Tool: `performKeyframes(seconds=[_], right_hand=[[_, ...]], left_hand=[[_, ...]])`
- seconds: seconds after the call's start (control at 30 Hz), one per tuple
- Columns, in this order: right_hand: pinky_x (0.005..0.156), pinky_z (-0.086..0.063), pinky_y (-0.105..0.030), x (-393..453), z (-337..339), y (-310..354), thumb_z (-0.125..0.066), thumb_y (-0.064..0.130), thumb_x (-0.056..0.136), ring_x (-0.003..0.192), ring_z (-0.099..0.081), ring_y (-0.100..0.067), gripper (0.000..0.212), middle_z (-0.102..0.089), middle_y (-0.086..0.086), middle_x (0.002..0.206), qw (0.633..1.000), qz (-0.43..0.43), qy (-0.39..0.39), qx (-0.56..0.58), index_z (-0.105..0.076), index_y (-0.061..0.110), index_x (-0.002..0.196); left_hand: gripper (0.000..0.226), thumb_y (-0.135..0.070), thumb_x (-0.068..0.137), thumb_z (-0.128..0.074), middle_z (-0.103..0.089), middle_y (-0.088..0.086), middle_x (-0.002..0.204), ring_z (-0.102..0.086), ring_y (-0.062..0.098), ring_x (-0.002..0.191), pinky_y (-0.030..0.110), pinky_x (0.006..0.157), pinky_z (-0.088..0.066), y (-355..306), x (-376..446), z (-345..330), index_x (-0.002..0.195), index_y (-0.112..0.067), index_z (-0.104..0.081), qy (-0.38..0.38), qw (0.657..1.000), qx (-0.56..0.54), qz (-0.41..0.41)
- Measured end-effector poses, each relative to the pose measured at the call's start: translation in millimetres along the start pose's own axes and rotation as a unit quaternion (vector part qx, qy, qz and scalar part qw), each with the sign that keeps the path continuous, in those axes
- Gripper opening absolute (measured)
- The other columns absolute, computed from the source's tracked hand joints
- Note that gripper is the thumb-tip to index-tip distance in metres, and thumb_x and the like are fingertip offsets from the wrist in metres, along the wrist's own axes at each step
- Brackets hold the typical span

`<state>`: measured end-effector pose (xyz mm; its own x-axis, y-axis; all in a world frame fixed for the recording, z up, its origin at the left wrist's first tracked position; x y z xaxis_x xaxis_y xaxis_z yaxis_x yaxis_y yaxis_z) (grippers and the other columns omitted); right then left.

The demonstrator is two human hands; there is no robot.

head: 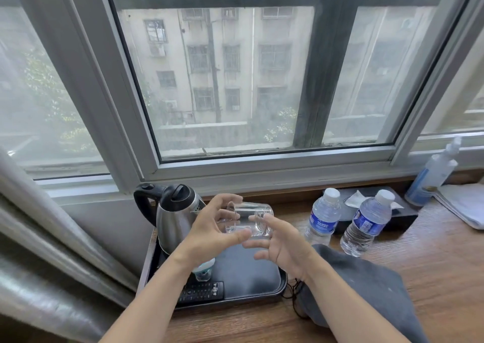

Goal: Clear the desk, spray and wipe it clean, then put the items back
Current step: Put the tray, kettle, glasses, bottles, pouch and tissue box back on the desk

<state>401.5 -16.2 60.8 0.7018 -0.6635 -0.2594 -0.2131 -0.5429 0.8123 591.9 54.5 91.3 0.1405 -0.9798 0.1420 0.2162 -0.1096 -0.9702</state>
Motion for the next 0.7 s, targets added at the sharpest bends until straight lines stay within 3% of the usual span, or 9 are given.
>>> performKeyframes(seconds=[0.1, 0.23, 0.33, 0.4, 0.5, 0.57, 0.6, 0.63, 0.7], right_hand=[[0.066, -0.058, -0.034, -1, -1, 13, -0.075, 0.033, 0.089, 0.099, -0.07, -0.034, 0.049, -0.068, -0.015, 0.119, 0.999, 0.032, 0.008, -0.038, -0.067, 0.003, 0.127], [0.08, -0.06, -0.042, 2, 4, 30, -0.083, 0.025, 0.086, 0.104, -0.071, -0.03, 0.045, -0.074, -0.014, 0.117, 0.973, 0.072, -0.032, -0.216, -0.068, 0.011, 0.126], [0.085, -0.061, -0.039, 9, 5, 39, -0.089, 0.021, 0.078, 0.1, -0.073, -0.017, 0.046, -0.077, 0.002, 0.108, 0.92, 0.113, -0.085, -0.366, -0.069, 0.022, 0.119], [0.088, -0.058, -0.03, 17, 10, 45, -0.092, 0.029, 0.067, 0.094, -0.071, -0.006, 0.056, -0.075, 0.01, 0.103, 0.864, 0.121, -0.121, -0.473, -0.067, 0.028, 0.117], [0.085, -0.049, -0.017, 34, 20, 50, -0.089, 0.033, 0.065, 0.099, -0.063, 0.001, 0.064, -0.068, 0.019, 0.108, 0.778, 0.1, -0.116, -0.61, -0.063, 0.03, 0.124], [0.081, -0.043, -0.012, 44, 23, 50, -0.086, 0.028, 0.07, 0.102, -0.06, 0.0, 0.064, -0.064, 0.02, 0.111, 0.753, 0.08, -0.092, -0.647, -0.06, 0.03, 0.128], [0.082, -0.042, -0.013, 49, 25, 49, -0.085, 0.025, 0.073, 0.105, -0.06, -0.003, 0.063, -0.063, 0.018, 0.112, 0.747, 0.071, -0.082, -0.655, -0.059, 0.029, 0.131], [0.086, -0.043, -0.015, 56, 27, 46, -0.083, 0.023, 0.075, 0.108, -0.059, -0.005, 0.064, -0.062, 0.016, 0.115, 0.744, 0.062, -0.075, -0.662, -0.058, 0.026, 0.134], [0.093, -0.041, -0.019, 70, 31, 41, -0.08, 0.019, 0.077, 0.116, -0.057, -0.01, 0.07, -0.062, 0.007, 0.128, 0.74, 0.038, -0.071, -0.668, -0.054, 0.021, 0.141]], left_hand=[[0.065, -0.031, 0.069, -0.095, -0.063, -0.004, 0.131, -0.065, 0.021, 0.119, 0.037, 0.101, -0.057, 11, -5, -3, 0.124, -0.035, -0.061, 0.004, 1.0, -0.002, -0.025], [0.065, -0.027, 0.073, -0.094, -0.061, -0.021, 0.125, -0.056, 0.002, 0.122, 0.017, 0.104, -0.043, 21, -3, -11, 0.124, -0.036, -0.054, -0.04, 0.98, 0.19, -0.045], [0.068, -0.024, 0.08, -0.088, -0.054, -0.022, 0.134, -0.047, 0.004, 0.129, 0.016, 0.11, -0.034, 33, -2, -27, 0.137, -0.031, -0.052, -0.057, 0.963, 0.26, -0.048], [0.073, -0.021, 0.088, -0.08, -0.049, -0.014, 0.148, -0.041, 0.011, 0.141, 0.024, 0.119, -0.031, 47, -2, -37, 0.152, -0.025, -0.045, -0.038, 0.963, 0.265, -0.016], [0.08, -0.013, 0.097, -0.065, -0.039, -0.004, 0.161, -0.045, 0.009, 0.14, 0.031, 0.115, -0.043, 61, -5, -52, 0.165, -0.031, -0.026, 0.007, 0.979, 0.18, 0.095], [0.083, -0.006, 0.099, -0.058, -0.038, -0.006, 0.156, -0.054, 0.002, 0.127, 0.017, 0.092, -0.053, 68, -5, -63, 0.166, -0.038, -0.02, 0.026, 0.983, 0.084, 0.164], [0.085, -0.002, 0.098, -0.055, -0.036, -0.007, 0.154, -0.053, 0.003, 0.131, 0.012, 0.084, -0.053, 74, -2, -68, 0.166, -0.037, -0.018, 0.027, 0.98, 0.049, 0.188], [0.088, 0.003, 0.096, -0.053, -0.034, -0.008, 0.155, -0.049, 0.009, 0.14, 0.009, 0.086, -0.051, 79, 1, -73, 0.167, -0.035, -0.016, 0.026, 0.978, 0.022, 0.206], [0.094, 0.008, 0.09, -0.052, -0.031, -0.006, 0.167, -0.037, 0.016, 0.153, 0.022, 0.106, -0.049, 87, 10, -80, 0.167, -0.032, -0.015, 0.015, 0.972, -0.033, 0.23]])
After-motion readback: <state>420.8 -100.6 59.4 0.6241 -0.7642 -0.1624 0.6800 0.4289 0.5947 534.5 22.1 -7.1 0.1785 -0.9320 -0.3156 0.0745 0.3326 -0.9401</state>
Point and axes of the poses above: each hand's wrist, its own x-axis towards the middle knuckle, its own z-axis out of the back of the hand, y = z × x, the point moved 1 cm from there along x, towards the middle knuckle
